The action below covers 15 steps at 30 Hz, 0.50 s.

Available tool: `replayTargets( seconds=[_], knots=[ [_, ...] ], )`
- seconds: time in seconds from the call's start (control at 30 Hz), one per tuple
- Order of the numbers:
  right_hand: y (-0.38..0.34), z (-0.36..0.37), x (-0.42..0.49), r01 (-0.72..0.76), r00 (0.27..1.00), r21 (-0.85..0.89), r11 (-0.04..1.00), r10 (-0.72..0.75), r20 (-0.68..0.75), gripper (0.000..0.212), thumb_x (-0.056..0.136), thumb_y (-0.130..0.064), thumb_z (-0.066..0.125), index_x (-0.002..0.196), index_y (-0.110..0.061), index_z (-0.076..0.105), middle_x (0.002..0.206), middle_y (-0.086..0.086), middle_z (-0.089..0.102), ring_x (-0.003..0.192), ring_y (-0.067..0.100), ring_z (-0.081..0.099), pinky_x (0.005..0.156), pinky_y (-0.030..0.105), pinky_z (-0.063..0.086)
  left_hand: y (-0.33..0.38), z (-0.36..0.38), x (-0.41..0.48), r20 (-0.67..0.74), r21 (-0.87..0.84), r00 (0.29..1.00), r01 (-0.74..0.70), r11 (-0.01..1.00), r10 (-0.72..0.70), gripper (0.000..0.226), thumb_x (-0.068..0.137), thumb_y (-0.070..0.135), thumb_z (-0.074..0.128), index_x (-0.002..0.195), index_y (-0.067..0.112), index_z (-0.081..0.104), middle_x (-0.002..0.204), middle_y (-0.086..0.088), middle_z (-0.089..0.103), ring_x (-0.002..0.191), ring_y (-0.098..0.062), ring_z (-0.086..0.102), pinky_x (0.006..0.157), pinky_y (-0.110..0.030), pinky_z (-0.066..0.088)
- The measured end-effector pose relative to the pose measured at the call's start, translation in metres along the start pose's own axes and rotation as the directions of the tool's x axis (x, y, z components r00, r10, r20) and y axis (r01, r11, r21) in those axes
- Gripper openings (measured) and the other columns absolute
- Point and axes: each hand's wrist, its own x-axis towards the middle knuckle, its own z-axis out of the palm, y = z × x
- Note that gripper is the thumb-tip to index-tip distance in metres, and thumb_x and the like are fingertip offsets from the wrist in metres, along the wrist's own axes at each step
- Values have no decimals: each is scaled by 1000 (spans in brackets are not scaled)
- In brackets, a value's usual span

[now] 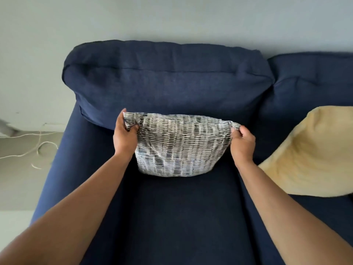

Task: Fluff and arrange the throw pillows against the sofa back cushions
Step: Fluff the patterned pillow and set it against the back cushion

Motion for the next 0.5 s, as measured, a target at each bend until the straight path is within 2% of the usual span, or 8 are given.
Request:
replayTargets(
  seconds=[0.1, 0.2, 0.23, 0.27, 0.33, 0.4, 0.43, 0.5],
  knots=[
    [-1, 0, 3, 15, 1000, -9, 1000, -15, -23, 45, 96, -14, 54, 58, -19, 31, 56, -7, 34, 55, 10, 29, 58, 32, 28, -1, -1, 1, -20, -16, 1000, -23, 1000, 23, 61, 95, 8, 62, 146, 39, 46, 131, 18, 65, 121, -2, 61, 107, -35, 48],
    [1, -7, 3, 47, 998, 0, 999, -47, -36, 35, 97, -13, 50, 65, -8, 36, 59, -4, 34, 57, 10, 29, 55, 32, 27, 7, -11, -12, -41, -60, 997, -63, 996, 60, 52, 97, 16, 63, 135, 50, 52, 116, 44, 61, 114, 19, 55, 94, -12, 49],
    [2, -9, 3, 61, 997, -2, 998, -61, -43, 34, 98, -15, 49, 67, -8, 36, 60, -4, 34, 57, 8, 29, 53, 30, 27, 9, -13, -18, -51, -61, 996, -83, 995, 80, 52, 97, 17, 63, 131, 55, 53, 115, 47, 60, 113, 21, 55, 89, -7, 48],
    [3, -11, 2, 73, 996, -5, 997, -73, -51, 35, 98, -17, 48, 66, -11, 36, 60, -5, 35, 55, 5, 29, 51, 26, 27, 8, -16, -22, -63, -62, 993, -105, 993, 101, 52, 97, 17, 64, 130, 56, 54, 117, 44, 61, 113, 18, 57, 88, -7, 49],
    [5, -12, 1, 84, 995, -12, 996, -85, -53, 35, 99, -18, 47, 67, -14, 36, 60, -6, 36, 54, 5, 30, 50, 23, 27, 2, -17, -24, -74, -57, 990, -123, 991, 119, 52, 97, 15, 64, 133, 51, 55, 124, 26, 67, 114, 4, 63, 91, -16, 52],
    [9, -9, 0, 57, 998, -26, 998, -58, -31, 34, 99, -15, 47, 68, -11, 36, 61, -3, 35, 57, 8, 30, 52, 28, 27, -7, -14, -23, -73, -42, 994, -88, 995, 84, 53, 98, 13, 64, 136, 48, 55, 127, 12, 68, 112, -5, 66, 94, -26, 53],
    [13, -7, 0, 35, 999, -30, 999, -36, -24, 35, 99, -13, 47, 67, -11, 35, 61, -2, 34, 57, 11, 29, 53, 31, 26, -12, -12, -22, -83, -19, 994, -67, 998, 65, 52, 98, 12, 63, 136, 47, 56, 125, 9, 67, 107, -2, 66, 93, -26, 53],
    [19, -6, -1, -16, 999, -30, 999, 15, -29, 39, 100, -12, 47, 64, -16, 32, 60, -5, 34, 55, 10, 30, 54, 32, 27, -16, -7, -21, -101, 22, 993, -51, 998, 53, 49, 98, 12, 63, 133, 47, 59, 116, 13, 66, 94, 10, 63, 87, -12, 50]
  ],
)
